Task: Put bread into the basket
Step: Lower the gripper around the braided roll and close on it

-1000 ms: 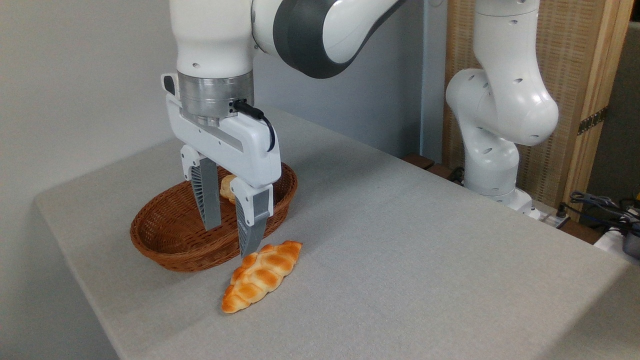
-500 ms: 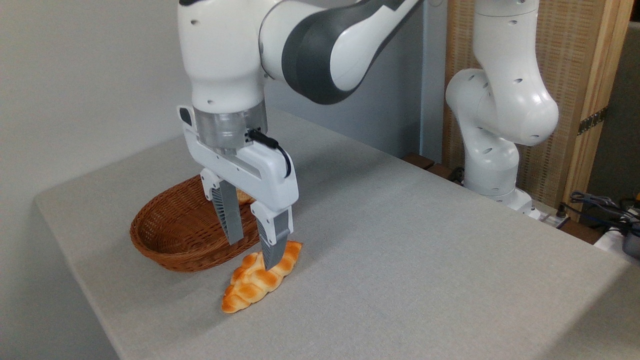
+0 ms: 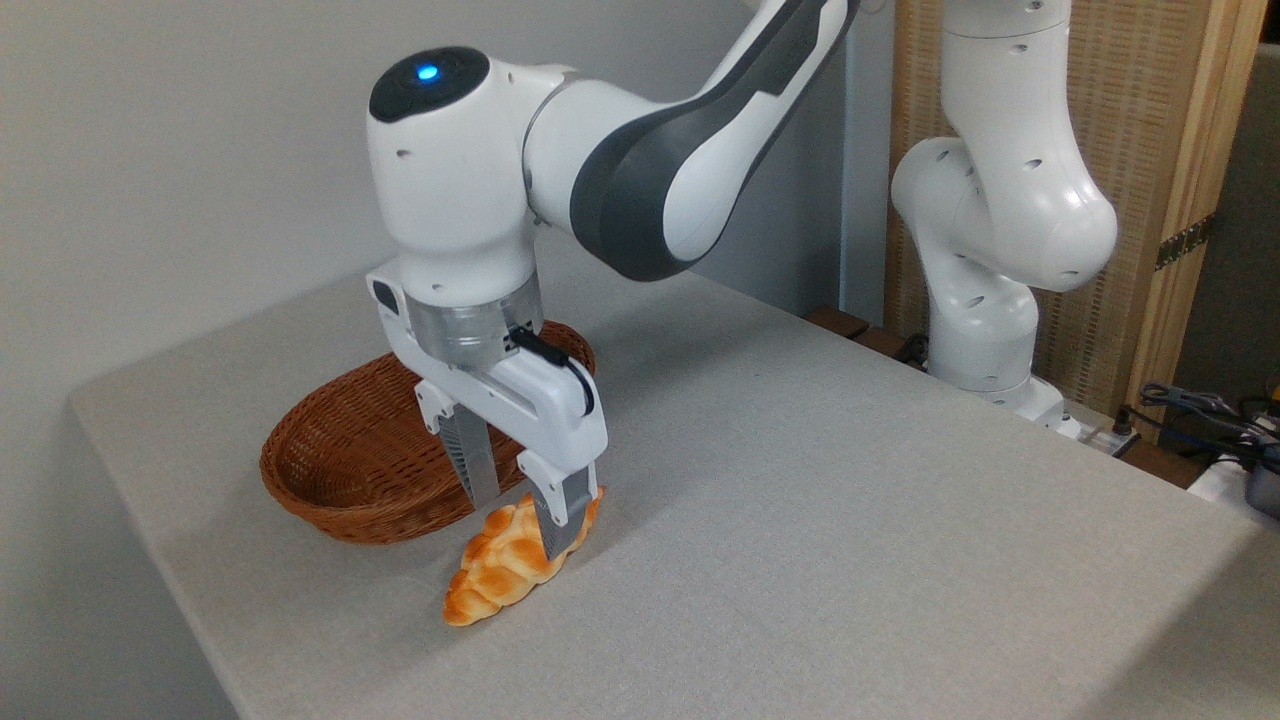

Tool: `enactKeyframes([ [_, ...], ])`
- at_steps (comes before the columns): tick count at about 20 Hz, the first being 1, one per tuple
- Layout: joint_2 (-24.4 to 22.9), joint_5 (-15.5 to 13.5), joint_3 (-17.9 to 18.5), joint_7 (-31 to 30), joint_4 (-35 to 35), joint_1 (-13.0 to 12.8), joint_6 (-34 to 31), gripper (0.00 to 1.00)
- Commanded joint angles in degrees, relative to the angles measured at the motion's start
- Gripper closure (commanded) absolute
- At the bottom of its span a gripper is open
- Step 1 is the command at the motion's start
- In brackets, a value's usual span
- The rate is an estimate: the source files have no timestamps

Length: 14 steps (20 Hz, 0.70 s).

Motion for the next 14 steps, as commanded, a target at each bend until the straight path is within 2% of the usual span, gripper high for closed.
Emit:
enactKeyframes([
  [1, 1.7, -1.0, -0.2, 0.3, -0.3, -0.2, 1.6, 0.0],
  [6, 3.1, -1.2, -0.4, 0.0, -0.2, -0.6, 4.4, 0.0],
  [12, 3.7, -1.1, -0.5, 0.5, -0.2, -0.6, 4.9, 0.0],
  [13, 3.7, -1.1, -0.5, 0.5, -0.2, -0.7, 4.9, 0.04],
  [14, 3.7, -1.1, -0.5, 0.5, -0.2, -0.6, 4.9, 0.14],
])
